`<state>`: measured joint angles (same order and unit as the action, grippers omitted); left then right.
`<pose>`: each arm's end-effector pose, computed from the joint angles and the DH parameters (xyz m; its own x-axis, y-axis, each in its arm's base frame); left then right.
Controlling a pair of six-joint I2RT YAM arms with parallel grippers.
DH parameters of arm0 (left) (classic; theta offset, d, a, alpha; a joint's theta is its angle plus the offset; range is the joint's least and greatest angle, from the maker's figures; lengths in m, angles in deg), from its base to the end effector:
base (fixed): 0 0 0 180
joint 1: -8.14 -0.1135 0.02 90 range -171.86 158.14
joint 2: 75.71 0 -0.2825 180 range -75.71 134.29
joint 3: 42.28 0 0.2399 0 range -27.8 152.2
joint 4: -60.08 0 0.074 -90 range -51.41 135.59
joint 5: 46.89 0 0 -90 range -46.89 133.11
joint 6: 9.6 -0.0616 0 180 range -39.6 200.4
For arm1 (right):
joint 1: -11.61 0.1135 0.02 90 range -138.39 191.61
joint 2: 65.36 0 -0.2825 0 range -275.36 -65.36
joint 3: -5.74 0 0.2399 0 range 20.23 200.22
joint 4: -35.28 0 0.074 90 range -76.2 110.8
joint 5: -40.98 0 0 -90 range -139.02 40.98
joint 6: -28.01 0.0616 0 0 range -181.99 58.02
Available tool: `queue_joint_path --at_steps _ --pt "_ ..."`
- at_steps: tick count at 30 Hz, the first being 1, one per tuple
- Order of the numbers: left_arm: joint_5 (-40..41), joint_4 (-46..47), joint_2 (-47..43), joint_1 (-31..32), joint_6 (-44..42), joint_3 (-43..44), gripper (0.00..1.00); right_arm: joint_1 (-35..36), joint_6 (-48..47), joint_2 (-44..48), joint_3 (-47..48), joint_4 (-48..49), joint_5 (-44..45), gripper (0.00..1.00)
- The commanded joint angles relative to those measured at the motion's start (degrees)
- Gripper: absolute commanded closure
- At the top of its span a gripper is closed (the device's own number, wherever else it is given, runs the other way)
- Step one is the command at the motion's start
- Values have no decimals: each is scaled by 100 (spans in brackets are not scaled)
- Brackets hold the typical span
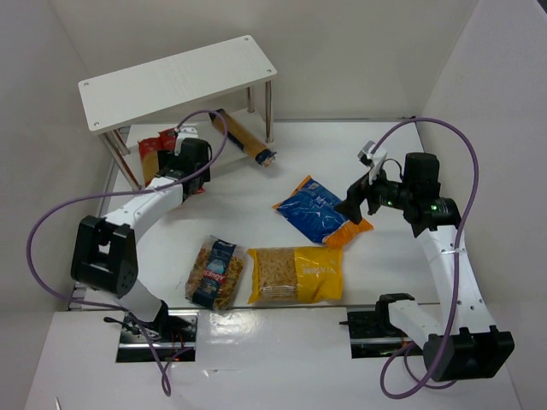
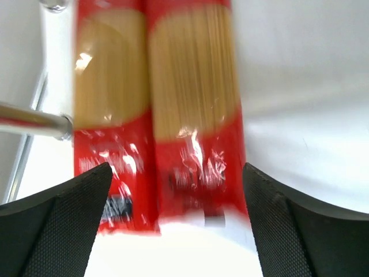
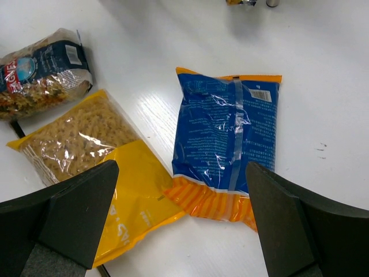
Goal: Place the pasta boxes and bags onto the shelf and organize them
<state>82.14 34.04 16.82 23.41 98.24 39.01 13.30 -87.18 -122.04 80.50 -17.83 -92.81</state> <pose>0.3621 -0.0586 0.2752 -0.4708 -0.1182 -0.8743 -0.4444 0.8878 0.1193 0.1885 0.0482 0.3560 -0.2691 -0.3153 -0.9100 -0.7760 0.6306 0.0109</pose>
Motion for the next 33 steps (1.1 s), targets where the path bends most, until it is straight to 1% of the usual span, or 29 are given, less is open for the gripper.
queue_joint_path --at_steps 1,3,4,5,6,7,8,9,11,12,13,15,17,18,20,21,23,24,25,28,31,33 --pt "-358 -67 -646 310 -500 -352 0 -38 -56 167 -86 14 -77 0" --pt "-632 -67 -911 433 -772 -614 0 -38 -4 167 -86 14 -77 0" --pt "-1277 -127 -1182 485 -948 -694 0 -38 -3 167 -86 14 -77 0" --pt "-1449 -128 -1350 547 -1028 -800 0 15 -3 219 -86 14 -7 0" --pt "-1798 -128 -1656 548 -1412 -905 0 15 49 219 -86 66 -7 0" --pt "-2272 -180 -1807 600 -1502 -1045 0 15 49 272 -86 66 46 0" --pt "-2477 -242 -1957 652 -1564 -1099 0 15 110 272 -86 66 133 0" --pt "-2879 -364 -2202 705 -1904 -1100 0 15 111 333 -86 66 186 0" --pt "-3443 -847 -2423 758 -1960 -986 0 15 277 334 -86 127 326 0" --pt "-3741 -1049 -2598 758 -2178 -933 0 15 356 403 -86 128 536 0" --pt "-3936 -1329 -2696 758 -2180 -933 0 15 479 404 -86 128 651 0" --pt "-3938 -1490 -2993 758 -2180 -933 0 15 576 404 -86 67 993 0" --pt "-3886 -1552 -3196 758 -2127 -1090 0 15 936 465 -86 66 1319 0" --pt "-3789 -1552 -3363 706 -2127 -1143 0 15 1041 465 -86 66 1747 0" --pt "-3788 -1630 -3478 452 -1996 -1205 0 15 1419 579 -260 241 2328 0" --pt "-3788 -1701 -3540 251 -1996 -1205 0 15 1507 580 -314 294 2932 0" --pt "-3788 -1771 -3540 -14 -1864 -1205 0 15 1754 580 -507 365 3506 0" --pt "-3788 -1841 -3540 -154 -1864 -1205 0 -54 1807 580 -568 365 3944 0" --pt "-3788 -1842 -3540 -408 -1864 -1205 0 -125 1885 580 -621 435 4009 0" --pt "-4113 -2009 -3409 -900 -1864 -1205 0 -476 1886 579 -622 435 4071 0" --pt "-4332 -2123 -3268 -1314 -1925 -1257 0 -582 1886 580 -683 515 4071 0" --pt "-4404 -2202 -3163 -1464 -2004 -1258 0 -661 1939 580 -683 515 4124 0"
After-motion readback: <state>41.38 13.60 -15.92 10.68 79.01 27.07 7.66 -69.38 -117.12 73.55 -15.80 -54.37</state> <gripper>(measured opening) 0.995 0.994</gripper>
